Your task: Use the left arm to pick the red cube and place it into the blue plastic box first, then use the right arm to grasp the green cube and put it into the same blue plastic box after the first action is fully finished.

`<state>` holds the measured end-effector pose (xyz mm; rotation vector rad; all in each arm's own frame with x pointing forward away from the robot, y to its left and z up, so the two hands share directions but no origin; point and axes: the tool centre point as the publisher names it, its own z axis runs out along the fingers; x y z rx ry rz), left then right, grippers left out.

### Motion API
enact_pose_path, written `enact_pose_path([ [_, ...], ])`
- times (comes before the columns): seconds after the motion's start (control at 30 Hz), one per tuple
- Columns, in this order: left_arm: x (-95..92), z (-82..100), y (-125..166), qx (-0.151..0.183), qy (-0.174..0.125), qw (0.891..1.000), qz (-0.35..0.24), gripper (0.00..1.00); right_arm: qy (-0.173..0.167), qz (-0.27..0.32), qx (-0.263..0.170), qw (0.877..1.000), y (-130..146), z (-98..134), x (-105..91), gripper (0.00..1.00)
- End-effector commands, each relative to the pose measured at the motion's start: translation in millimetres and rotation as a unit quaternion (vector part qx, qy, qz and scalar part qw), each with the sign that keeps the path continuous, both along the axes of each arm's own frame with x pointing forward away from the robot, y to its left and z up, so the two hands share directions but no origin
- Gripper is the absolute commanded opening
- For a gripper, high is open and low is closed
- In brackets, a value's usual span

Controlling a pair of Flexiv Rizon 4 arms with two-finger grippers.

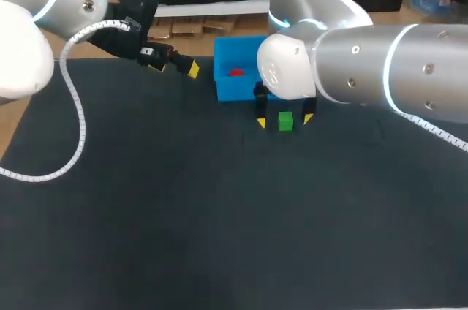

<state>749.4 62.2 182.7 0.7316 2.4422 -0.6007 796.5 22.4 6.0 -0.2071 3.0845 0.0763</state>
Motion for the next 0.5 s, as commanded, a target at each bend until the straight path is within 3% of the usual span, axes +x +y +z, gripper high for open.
enact_pose_path([
  [0.03, -0.4, -0.7, 1.4, -0.003, -0.002, 1.000, -0.002, 1.00, 0.003, 0.000, 0.002, 1.000, 1.4, -3.5, 3.2, 1.00],
  [0.4, -0.4, -0.7, 1.4, -0.003, -0.002, 1.000, -0.002, 1.00, 0.006, -0.004, 0.003, 1.000, -2.6, -9.0, 3.6, 1.00],
  [0.43, -0.4, -0.7, 1.4, -0.003, -0.002, 1.000, -0.002, 1.00, 0.007, -0.006, 0.005, 1.000, -2.7, -9.1, 3.5, 0.66],
  [0.5, -0.4, -0.7, 1.4, -0.003, -0.002, 1.000, -0.002, 1.00, 0.007, -0.008, 0.006, 1.000, -2.8, -9.1, 3.4, 0.17],
])
